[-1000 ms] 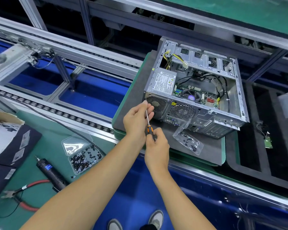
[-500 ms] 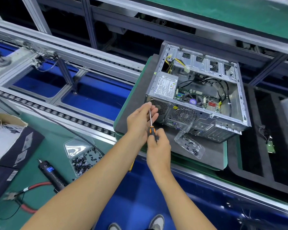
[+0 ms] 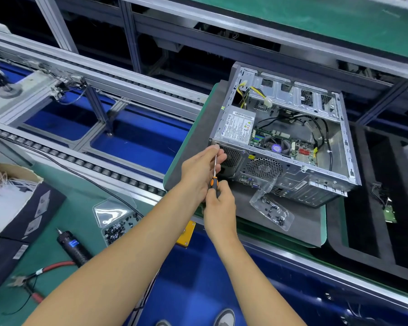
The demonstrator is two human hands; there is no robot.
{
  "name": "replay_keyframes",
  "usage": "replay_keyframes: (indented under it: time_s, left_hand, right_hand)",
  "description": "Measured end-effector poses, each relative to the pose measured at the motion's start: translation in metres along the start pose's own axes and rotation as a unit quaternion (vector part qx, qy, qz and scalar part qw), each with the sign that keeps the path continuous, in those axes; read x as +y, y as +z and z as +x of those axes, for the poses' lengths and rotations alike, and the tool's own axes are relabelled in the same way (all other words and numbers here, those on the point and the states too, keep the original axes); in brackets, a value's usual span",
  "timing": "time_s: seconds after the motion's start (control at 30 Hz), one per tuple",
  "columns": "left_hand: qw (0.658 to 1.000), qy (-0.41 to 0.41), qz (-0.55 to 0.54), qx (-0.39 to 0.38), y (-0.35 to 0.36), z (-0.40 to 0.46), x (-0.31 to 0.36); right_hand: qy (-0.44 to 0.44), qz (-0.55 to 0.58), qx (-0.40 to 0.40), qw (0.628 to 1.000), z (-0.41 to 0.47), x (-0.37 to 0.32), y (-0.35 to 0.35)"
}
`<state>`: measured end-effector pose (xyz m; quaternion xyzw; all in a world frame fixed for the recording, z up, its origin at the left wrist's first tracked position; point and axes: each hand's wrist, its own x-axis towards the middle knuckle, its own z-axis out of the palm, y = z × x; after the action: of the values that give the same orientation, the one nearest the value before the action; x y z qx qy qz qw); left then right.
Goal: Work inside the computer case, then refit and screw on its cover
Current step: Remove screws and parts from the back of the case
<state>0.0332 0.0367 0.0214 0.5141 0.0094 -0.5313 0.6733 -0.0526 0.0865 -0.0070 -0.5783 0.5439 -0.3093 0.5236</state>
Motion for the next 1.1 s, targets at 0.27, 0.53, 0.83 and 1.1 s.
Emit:
replay_keyframes:
  time_s: [0.27,0.53,0.83,1.1]
  left_hand:
    - [0.996,-0.044,0.040,-0.058,-0.005,-0.002,0.016]
    - [0.999,-0.023,0.022,-0.030,-0.036,0.006,0.000]
    - [0.999,-0.040,0.029,0.002,-0.052,0.013,-0.009]
    - [0.996,-0.019,0.081,0.030,-0.053,0.016,-0.022]
  right_hand:
    - [-0.001,0.071,0.017,0.997,-0.003,0.001,0.019]
    - [0.045,0.066,-0.013,0.997,-0.016,0.022,0.035]
    - [0.050,0.002,-0.021,0.999,-0.020,0.033,0.042]
    - [0.051,-0.064,-0.003,0.997,-0.021,0.037,0.039]
